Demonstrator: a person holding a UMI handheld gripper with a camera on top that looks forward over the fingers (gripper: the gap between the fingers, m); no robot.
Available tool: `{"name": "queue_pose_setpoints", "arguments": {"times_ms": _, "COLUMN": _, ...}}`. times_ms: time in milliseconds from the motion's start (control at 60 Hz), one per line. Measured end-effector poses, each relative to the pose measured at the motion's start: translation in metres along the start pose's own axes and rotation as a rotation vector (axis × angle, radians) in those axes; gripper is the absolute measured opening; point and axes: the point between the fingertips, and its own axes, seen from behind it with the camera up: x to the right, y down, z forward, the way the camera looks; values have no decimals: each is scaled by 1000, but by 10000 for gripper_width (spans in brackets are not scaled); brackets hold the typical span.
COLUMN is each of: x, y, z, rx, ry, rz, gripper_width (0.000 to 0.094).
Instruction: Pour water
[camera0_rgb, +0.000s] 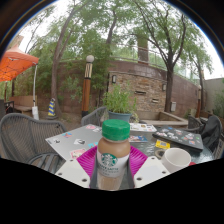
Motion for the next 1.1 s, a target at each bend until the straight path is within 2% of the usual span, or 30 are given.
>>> {"name": "queue_pose_setpoints", "arguments": {"times_ms": 33, "x": 1, "y": 0, "z": 1, "rx": -9, "ry": -2, "rz": 9, "gripper_width": 397}}
{"name": "queue_pose_setpoints", "arguments": {"times_ms": 100, "x": 1, "y": 0, "z": 2, "rx": -33, "ry": -9, "rz": 31, "gripper_width": 396}}
{"name": "queue_pose_setpoints", "arguments": {"times_ms": 117, "x": 0, "y": 0, "z": 3, "rx": -40, "ry": -14, "rz": 31, "gripper_width": 356}}
{"name": "queue_pose_setpoints", "arguments": {"times_ms": 217, "x": -3, "y": -1, "z": 7, "rx": -90, "ry": -38, "rz": 52, "gripper_width": 355}}
{"name": "queue_pose_setpoints", "arguments": {"times_ms": 283, "x": 6, "y": -18, "z": 4, "rx": -79, "ry": -58, "rz": 143, "gripper_width": 356}}
{"name": "queue_pose_setpoints", "arguments": {"times_ms": 417, "x": 28, "y": -71, "z": 3, "rx": -50, "ry": -120, "rz": 659, "gripper_width": 354}}
{"name": "queue_pose_setpoints", "arguments": {"times_ms": 533, "x": 68, "y": -79, "z": 10, "rx": -44, "ry": -214, "rz": 1241, "gripper_width": 353}}
{"name": "queue_pose_setpoints", "arguments": {"times_ms": 567, "x": 61, "y": -79, "z": 15, "rx": -43, "ry": -211, "rz": 1374, "gripper_width": 353}}
{"name": "queue_pose_setpoints", "arguments": {"times_ms": 650, "x": 83, "y": -78, "z": 11, "rx": -74, "ry": -283, "rz": 1714, "gripper_width": 354}}
{"name": "queue_pose_setpoints", "arguments": {"times_ms": 733, "x": 90, "y": -53, "z": 10, "rx": -99, "ry": -348, "rz": 1878, "gripper_width": 352}}
{"name": "queue_pose_setpoints", "arguments": {"times_ms": 750, "x": 91, "y": -64, "z": 7, "rx": -114, "ry": -342, "rz": 1949, "gripper_width": 351}}
{"name": "queue_pose_setpoints", "arguments": {"times_ms": 833, "x": 76, "y": -55, "z": -2, "rx": -118, "ry": -440, "rz": 2049, "gripper_width": 352}}
{"name": "queue_pose_setpoints", "arguments": {"times_ms": 850, "x": 79, "y": -72, "z": -9, "rx": -130, "ry": -436, "rz": 2119, "gripper_width": 352}}
{"name": "queue_pose_setpoints", "arguments": {"times_ms": 950, "x": 82, "y": -71, "z": -10, "rx": -96, "ry": -496, "rz": 2309, "gripper_width": 351}}
{"name": "queue_pose_setpoints", "arguments": {"times_ms": 1000, "x": 85, "y": -74, "z": -16, "rx": -75, "ry": -512, "rz": 2366, "gripper_width": 351}}
{"name": "queue_pose_setpoints", "arguments": {"times_ms": 1017, "x": 82, "y": -89, "z": 8, "rx": -71, "ry": -452, "rz": 2391, "gripper_width": 351}}
{"name": "queue_pose_setpoints", "arguments": {"times_ms": 1100, "x": 88, "y": -91, "z": 3, "rx": -54, "ry": -458, "rz": 2424, "gripper_width": 352}}
